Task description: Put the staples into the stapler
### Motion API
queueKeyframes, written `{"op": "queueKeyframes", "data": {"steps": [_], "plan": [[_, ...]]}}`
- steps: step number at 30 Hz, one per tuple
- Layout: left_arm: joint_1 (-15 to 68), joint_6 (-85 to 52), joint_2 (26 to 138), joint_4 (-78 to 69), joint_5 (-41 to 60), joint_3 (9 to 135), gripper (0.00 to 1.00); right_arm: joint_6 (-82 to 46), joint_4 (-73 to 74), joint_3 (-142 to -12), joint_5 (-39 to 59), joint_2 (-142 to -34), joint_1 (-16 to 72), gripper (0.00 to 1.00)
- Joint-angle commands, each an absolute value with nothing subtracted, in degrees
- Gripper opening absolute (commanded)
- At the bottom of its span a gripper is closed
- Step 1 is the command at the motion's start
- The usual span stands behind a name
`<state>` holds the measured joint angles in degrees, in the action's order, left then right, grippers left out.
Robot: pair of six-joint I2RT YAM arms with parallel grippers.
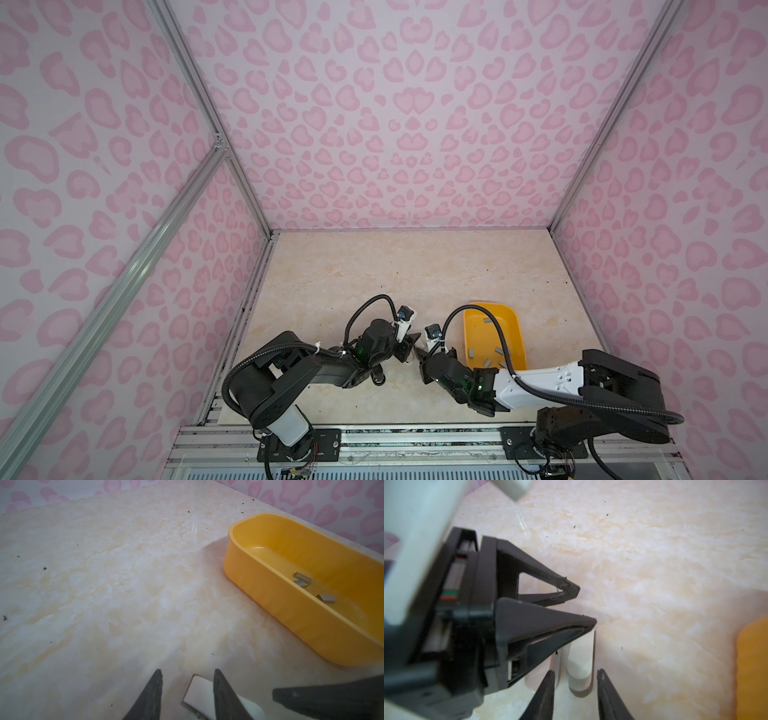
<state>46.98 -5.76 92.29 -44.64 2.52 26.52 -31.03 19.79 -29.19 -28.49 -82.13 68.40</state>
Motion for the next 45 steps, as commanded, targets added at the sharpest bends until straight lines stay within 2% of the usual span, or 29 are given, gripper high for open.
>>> {"op": "queueKeyframes", "data": {"steps": [1, 11, 23, 28, 37, 45], "plan": [[47.0, -5.1, 92.5, -46.7, 0.9, 26.8, 0.41, -30.1, 18.2, -29.4, -30.0, -81.5, 68.0, 0.37], [47.0, -4.6, 92.8, -46.3, 1.1, 27.1, 0.41, -30.4, 18.5, -32.7, -28.1, -88.6, 66.2, 0.32], [47.2, -3.9, 93.7, -45.5, 2.0, 27.9, 0.41, -32.9, 22.0, -28.9, -27.6, -91.4, 66.2, 0.29], [47.2, -3.9, 93.8, -45.4, 2.3, 28.0, 0.41, -32.7, 22.3, -28.2, -27.3, -90.5, 66.4, 0.29], [47.7, -2.4, 94.9, -44.4, 1.7, 28.9, 0.39, -28.9, 18.7, -29.7, -29.7, -82.5, 67.1, 0.35], [48.1, -1.9, 95.0, -44.1, 1.2, 28.6, 0.37, -28.4, 19.1, -31.7, -28.2, -85.5, 65.2, 0.28]]}}
